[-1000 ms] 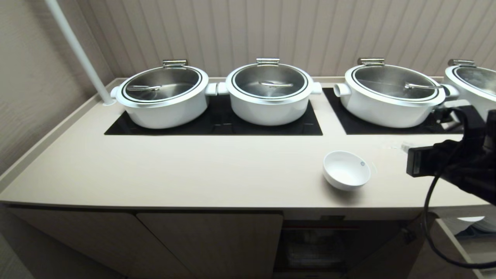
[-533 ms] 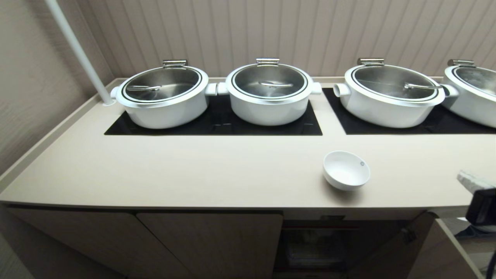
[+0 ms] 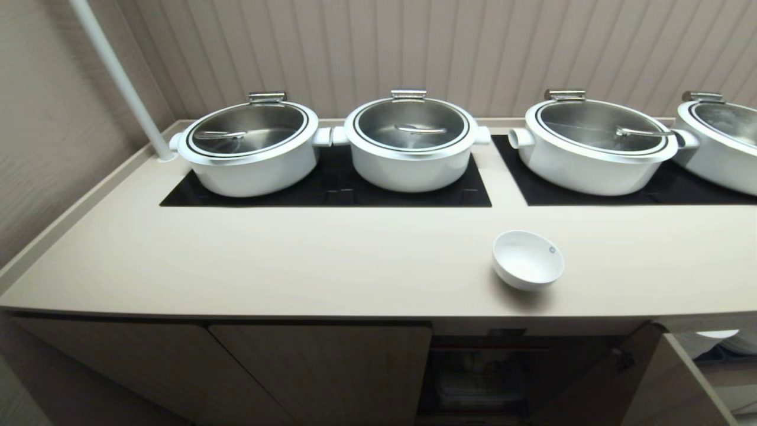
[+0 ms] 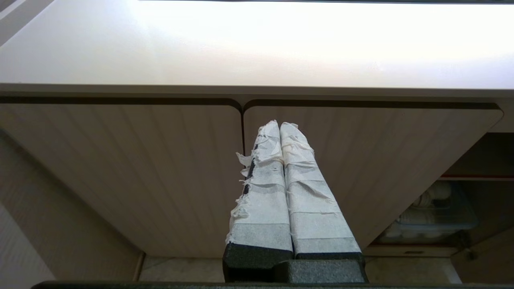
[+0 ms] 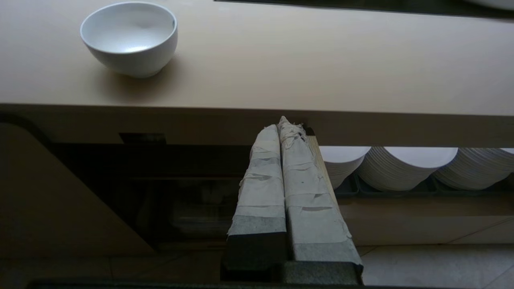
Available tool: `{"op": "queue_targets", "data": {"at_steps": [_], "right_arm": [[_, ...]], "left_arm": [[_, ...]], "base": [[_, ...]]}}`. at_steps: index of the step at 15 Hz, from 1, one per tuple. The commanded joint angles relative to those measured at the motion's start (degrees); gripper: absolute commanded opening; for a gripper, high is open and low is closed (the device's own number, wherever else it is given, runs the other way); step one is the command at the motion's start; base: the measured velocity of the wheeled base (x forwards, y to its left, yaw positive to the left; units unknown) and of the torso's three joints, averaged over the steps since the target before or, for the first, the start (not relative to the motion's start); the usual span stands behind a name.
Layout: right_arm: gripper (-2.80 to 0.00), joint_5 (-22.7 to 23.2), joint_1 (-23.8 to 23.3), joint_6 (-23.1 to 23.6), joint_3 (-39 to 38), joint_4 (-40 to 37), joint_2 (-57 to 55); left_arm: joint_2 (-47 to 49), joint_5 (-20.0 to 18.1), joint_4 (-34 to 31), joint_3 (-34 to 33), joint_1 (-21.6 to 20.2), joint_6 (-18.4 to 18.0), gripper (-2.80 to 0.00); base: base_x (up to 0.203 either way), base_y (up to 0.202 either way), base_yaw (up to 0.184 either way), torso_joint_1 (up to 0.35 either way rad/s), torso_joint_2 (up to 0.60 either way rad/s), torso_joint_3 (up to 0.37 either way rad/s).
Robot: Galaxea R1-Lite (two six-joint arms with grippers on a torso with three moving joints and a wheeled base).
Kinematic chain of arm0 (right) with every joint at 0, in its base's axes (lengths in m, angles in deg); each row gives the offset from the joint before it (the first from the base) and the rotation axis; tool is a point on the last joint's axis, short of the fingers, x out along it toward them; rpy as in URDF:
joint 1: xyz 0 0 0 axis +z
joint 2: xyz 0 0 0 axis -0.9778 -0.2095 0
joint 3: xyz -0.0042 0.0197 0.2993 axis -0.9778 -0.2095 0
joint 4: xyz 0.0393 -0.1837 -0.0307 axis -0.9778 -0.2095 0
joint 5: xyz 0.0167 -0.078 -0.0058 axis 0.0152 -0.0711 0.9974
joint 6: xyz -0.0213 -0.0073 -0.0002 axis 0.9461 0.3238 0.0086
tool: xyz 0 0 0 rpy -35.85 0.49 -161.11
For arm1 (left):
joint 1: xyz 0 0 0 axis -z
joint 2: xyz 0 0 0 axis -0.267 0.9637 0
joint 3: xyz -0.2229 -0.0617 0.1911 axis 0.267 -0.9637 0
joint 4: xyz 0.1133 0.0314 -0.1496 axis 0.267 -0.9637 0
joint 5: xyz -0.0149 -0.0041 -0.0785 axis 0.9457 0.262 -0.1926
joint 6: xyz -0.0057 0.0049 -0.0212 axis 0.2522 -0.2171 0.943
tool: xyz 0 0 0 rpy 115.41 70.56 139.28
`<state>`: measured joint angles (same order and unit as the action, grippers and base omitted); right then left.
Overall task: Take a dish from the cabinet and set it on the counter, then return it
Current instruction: Pick up the bowl from the table
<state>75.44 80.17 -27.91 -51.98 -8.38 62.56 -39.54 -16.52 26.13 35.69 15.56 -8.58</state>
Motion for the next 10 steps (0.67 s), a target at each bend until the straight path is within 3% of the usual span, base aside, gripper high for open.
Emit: {"op": "queue_targets", "data": {"at_steps": [1, 5, 10], "right_arm": [[-2.80, 2.09, -1.82, 0.66, -1.12, -6.09, 11.11], [-2.80, 6.25, -2.61, 1.45, -1.47, -17.77, 21.85], [-2.80, 7.56, -2.58, 1.21, -1.52, -19.75, 23.59]], "left_arm": [[-0.02, 0.02, 0.03, 0.04, 0.01, 0.03, -2.80], [-0.02, 0.02, 0.03, 0.00, 0.01, 0.03, -2.80], [-0.02, 0.02, 0.03, 0.04, -0.07, 0.03, -2.80]], "base": [[0.000, 0.000, 0.000, 0.000, 0.00, 0.000], [0.000, 0.000, 0.000, 0.000, 0.00, 0.000], [0.000, 0.000, 0.000, 0.000, 0.00, 0.000]]}}
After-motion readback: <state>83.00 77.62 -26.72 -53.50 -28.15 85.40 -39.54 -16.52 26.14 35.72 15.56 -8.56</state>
